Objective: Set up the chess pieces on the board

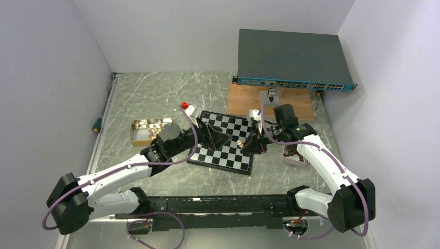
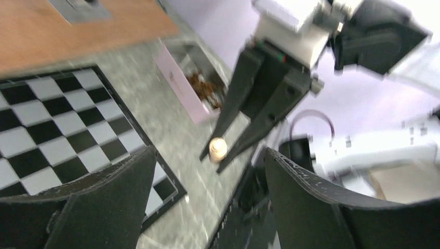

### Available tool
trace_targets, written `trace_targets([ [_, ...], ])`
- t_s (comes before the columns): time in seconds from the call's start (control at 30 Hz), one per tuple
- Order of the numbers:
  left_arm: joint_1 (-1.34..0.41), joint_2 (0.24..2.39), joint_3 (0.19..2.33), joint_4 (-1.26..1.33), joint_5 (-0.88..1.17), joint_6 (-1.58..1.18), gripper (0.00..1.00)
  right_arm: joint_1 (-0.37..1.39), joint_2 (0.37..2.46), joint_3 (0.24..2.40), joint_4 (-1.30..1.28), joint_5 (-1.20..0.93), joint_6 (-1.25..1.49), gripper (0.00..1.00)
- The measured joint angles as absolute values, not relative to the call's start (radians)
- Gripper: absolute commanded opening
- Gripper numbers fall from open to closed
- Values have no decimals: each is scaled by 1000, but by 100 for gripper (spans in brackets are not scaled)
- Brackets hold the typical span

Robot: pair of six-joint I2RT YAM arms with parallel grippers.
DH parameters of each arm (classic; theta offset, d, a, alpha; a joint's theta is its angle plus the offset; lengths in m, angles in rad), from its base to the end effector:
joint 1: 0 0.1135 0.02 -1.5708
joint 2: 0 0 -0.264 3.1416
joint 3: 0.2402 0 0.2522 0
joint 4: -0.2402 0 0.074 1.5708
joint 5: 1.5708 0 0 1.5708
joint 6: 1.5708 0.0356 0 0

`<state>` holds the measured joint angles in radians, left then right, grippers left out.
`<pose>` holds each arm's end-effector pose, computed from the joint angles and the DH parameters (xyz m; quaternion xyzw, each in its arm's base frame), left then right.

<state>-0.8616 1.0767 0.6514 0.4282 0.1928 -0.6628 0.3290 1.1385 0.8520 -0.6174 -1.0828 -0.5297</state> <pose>0.1587 -0.1954 0.2998 0.1376 0.6926 -0.5359 0.4629 0.1956 0.1000 0.2703 -0.4905 0.6661 0.4564 0.3279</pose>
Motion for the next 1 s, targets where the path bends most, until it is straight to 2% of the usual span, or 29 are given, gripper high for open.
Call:
trace_targets([
  [0.17,-871,1168,697,373,383,-608,82,332,1139,863,-685,-1103,-606,5],
  [0.37,-891,1243,753,372,471,-570,77,332,1139,869,-724,-1118,-654,5],
  [0.77,-902,1346,805,376,506,-564,52,339,1139,871,-760,-1136,-688,5],
  [1.0,-904,1357,807,376,526,-565,42,342,1140,871,-760,-1136,-689,5],
])
